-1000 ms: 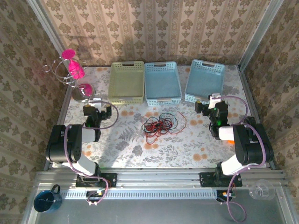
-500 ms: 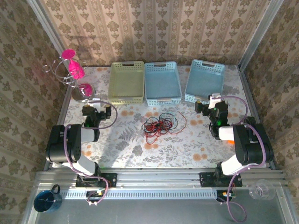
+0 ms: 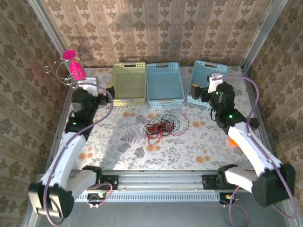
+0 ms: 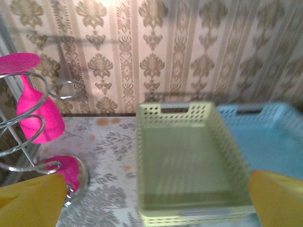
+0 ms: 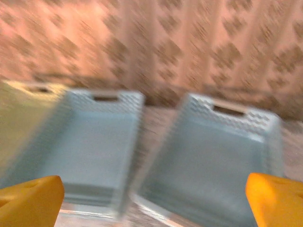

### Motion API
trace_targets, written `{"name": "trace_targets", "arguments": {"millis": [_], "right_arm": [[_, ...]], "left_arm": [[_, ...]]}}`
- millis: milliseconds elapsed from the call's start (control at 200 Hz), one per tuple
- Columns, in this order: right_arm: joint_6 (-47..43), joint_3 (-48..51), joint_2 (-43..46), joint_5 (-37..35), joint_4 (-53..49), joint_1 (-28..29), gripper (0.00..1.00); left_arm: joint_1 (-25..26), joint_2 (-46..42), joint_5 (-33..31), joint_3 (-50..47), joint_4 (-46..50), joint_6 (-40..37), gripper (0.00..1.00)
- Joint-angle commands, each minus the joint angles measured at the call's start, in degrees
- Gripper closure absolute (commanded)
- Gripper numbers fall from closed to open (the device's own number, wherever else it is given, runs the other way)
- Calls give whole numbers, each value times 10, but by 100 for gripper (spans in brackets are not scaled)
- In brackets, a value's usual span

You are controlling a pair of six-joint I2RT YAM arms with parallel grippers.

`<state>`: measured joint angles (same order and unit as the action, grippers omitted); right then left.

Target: Untangle the cables

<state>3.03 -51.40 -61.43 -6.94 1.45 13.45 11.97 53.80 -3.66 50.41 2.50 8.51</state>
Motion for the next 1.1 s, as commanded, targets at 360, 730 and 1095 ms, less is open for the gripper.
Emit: {"name": "trace_targets", "arguments": {"millis": [360,730,1095], "right_arm": [[229,26,97,49,-370,5,36],[181,27,-45,67,-308,193,62],[183,-52,-259,38,-248,182,60]], "left_arm": [[-7,-363,235,-235,221,350,0],[48,-378,225,-358,188,441,6],[135,-298,179,-353,169,476,8]]}}
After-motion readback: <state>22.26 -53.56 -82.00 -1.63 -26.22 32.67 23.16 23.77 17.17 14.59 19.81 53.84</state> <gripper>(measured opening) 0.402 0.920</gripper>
